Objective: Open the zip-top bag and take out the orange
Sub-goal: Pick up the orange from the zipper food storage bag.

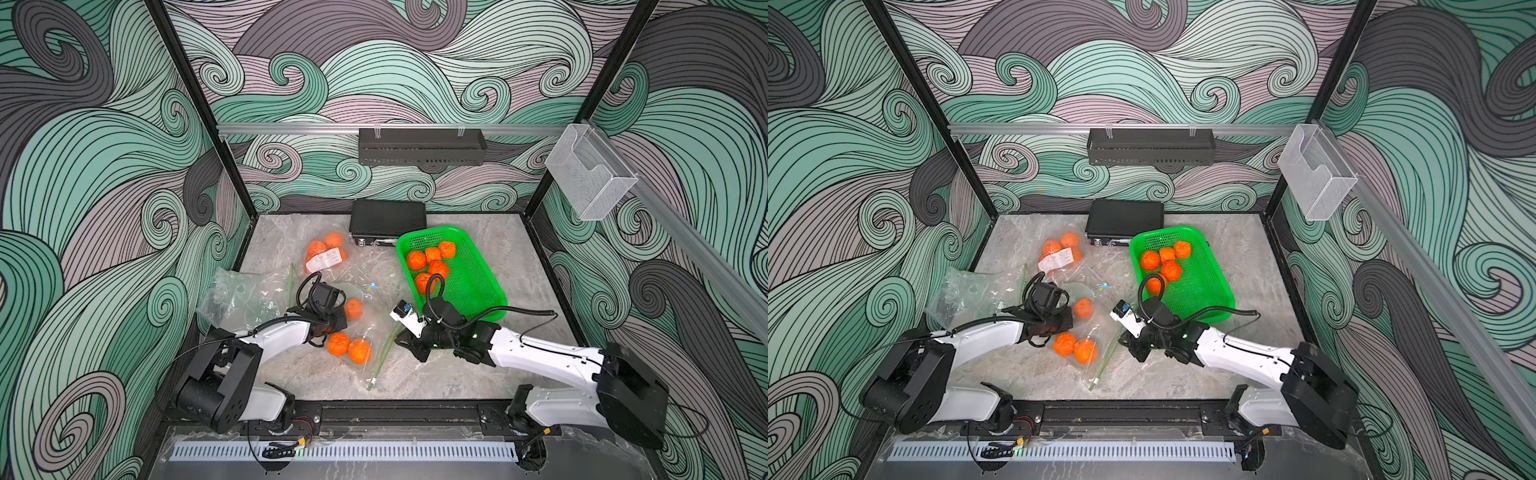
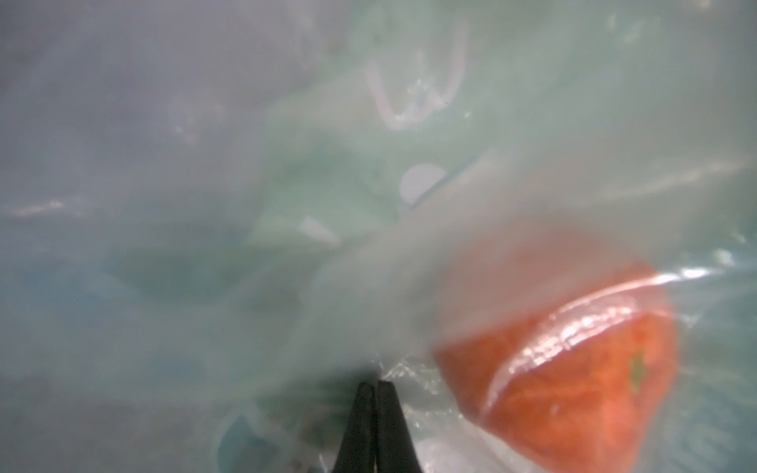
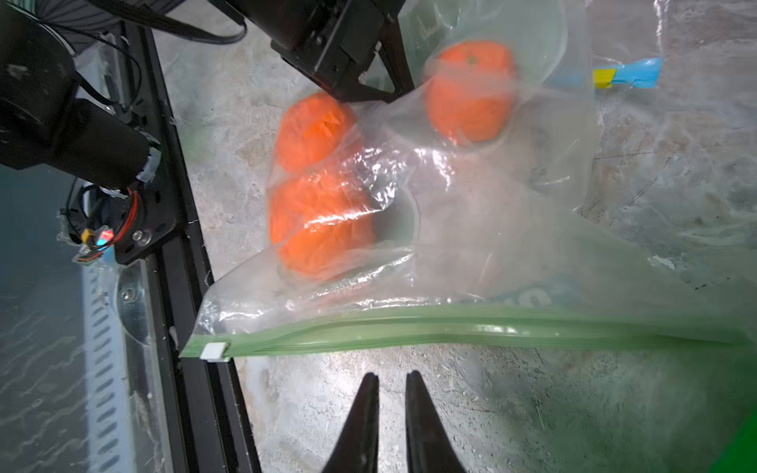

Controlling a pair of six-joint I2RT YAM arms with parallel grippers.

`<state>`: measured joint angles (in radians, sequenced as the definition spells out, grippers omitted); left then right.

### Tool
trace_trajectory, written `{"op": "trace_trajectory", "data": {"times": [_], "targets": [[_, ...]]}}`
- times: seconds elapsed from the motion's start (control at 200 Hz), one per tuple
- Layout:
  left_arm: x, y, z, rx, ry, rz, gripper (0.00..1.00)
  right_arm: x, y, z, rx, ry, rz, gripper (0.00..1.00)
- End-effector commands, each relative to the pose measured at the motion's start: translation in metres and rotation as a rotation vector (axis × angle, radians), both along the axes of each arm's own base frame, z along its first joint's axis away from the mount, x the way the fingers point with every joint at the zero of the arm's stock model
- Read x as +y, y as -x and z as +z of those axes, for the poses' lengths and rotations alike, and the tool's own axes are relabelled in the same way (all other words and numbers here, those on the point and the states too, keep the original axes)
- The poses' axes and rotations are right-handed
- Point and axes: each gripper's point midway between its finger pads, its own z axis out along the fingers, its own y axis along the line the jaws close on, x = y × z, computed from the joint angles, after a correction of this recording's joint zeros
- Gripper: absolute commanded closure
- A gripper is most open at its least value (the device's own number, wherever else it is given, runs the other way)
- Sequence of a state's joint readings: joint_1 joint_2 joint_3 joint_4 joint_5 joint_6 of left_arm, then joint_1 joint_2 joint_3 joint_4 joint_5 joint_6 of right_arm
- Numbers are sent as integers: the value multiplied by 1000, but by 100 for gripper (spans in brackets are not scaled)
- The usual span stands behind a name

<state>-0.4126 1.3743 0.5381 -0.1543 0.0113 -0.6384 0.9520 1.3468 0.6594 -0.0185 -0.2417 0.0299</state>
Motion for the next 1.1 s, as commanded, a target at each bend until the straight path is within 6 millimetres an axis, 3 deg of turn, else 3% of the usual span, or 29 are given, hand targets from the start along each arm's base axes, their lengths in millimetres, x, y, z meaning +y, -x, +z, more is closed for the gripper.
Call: {"op": "trace_trajectory", "data": {"times": [0.0,0.19,0.555,0.906,1.096], "targets": [[6,17,-11,73,-28,-11,100,7,-13,6,-68,0,-15,85],[6,17,-11,74,-28,-13,100,9,-17,-7,-60,36,-19,86],[6,18,-12,77,-28,-16,100,40,-28,-15,-30,10,7,82],[5,18,-14,82,-28,-8,100,61,-2,-45,-27,-13,245,60],[6,20,-16,88,-31,0,100,65,12,-48,-88,-48,330,45]]}}
